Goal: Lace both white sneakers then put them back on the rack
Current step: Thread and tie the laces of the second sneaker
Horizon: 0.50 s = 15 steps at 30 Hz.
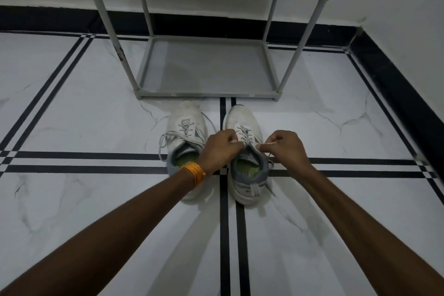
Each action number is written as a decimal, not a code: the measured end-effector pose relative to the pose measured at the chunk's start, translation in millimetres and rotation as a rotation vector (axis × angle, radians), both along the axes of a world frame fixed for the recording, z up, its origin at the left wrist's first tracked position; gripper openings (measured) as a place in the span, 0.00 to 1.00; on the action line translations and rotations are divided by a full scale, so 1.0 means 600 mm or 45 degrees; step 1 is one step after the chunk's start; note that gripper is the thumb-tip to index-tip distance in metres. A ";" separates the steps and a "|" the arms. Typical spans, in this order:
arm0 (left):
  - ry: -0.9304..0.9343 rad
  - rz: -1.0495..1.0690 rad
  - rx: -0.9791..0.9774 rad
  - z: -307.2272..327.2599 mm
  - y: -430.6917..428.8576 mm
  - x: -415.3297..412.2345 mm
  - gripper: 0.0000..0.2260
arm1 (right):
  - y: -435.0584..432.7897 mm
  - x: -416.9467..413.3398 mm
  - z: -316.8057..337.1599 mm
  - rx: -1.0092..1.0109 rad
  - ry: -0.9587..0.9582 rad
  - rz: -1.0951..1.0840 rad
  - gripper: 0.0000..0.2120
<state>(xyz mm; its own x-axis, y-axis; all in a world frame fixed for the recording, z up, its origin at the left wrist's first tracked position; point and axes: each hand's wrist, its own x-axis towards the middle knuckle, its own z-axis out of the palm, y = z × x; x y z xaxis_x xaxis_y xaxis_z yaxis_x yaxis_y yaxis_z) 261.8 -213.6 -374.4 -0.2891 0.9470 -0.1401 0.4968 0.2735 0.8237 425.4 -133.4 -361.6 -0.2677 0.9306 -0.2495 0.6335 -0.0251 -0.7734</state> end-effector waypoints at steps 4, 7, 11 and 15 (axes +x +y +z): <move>-0.121 0.053 -0.018 -0.002 0.004 -0.010 0.13 | -0.005 -0.005 0.009 0.031 0.007 -0.031 0.17; -0.112 0.083 -0.004 -0.009 0.005 -0.014 0.14 | -0.011 -0.011 0.008 0.105 -0.016 -0.051 0.18; -0.076 0.100 0.016 -0.012 0.006 -0.012 0.16 | -0.014 -0.014 0.003 0.143 -0.035 -0.053 0.19; -0.021 0.093 0.039 -0.005 0.002 -0.007 0.14 | -0.014 -0.015 0.000 0.146 -0.078 -0.037 0.19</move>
